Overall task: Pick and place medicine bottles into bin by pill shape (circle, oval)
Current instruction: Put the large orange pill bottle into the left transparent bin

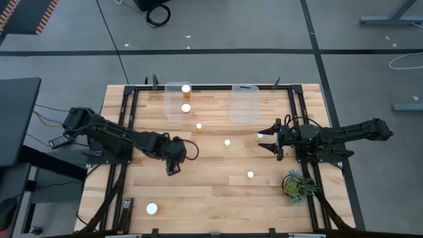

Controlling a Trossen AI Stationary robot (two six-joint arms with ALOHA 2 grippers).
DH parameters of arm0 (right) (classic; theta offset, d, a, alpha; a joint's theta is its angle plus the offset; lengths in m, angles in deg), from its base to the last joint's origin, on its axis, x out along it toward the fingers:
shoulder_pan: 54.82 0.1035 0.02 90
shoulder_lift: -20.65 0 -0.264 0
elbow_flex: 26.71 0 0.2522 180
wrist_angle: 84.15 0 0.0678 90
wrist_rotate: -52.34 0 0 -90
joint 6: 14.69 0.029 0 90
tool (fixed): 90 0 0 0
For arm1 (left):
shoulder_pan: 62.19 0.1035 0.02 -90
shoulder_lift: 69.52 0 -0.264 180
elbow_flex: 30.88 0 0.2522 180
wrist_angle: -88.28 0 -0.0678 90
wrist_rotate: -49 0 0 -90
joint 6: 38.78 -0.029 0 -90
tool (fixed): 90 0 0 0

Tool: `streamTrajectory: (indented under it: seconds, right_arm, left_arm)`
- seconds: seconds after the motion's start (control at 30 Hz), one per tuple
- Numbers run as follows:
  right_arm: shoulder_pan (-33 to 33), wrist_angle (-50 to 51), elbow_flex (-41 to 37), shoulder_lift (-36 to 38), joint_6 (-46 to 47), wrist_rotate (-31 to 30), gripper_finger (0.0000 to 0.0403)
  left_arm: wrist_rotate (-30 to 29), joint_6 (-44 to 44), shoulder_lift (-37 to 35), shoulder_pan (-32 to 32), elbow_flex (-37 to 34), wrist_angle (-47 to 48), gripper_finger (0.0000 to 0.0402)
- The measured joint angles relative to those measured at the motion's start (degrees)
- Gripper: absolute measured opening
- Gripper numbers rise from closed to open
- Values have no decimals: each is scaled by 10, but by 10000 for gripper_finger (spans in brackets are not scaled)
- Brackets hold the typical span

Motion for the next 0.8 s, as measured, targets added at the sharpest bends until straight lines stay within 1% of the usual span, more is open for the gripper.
streamTrajectory:
  seconds: [0.23, 0.47, 0.8]
  right_arm:
    - [0, 0, 0, 0, 0, 0, 284]
    - [0, 0, 0, 0, 0, 0, 284]
    - [0, 0, 0, 0, 0, 0, 284]
  left_arm:
    - [0, -65, 0, 50, 32, 17, 209]
    - [0, -114, 0, 91, 57, 27, 221]
    - [0, -168, 0, 136, 87, 50, 211]
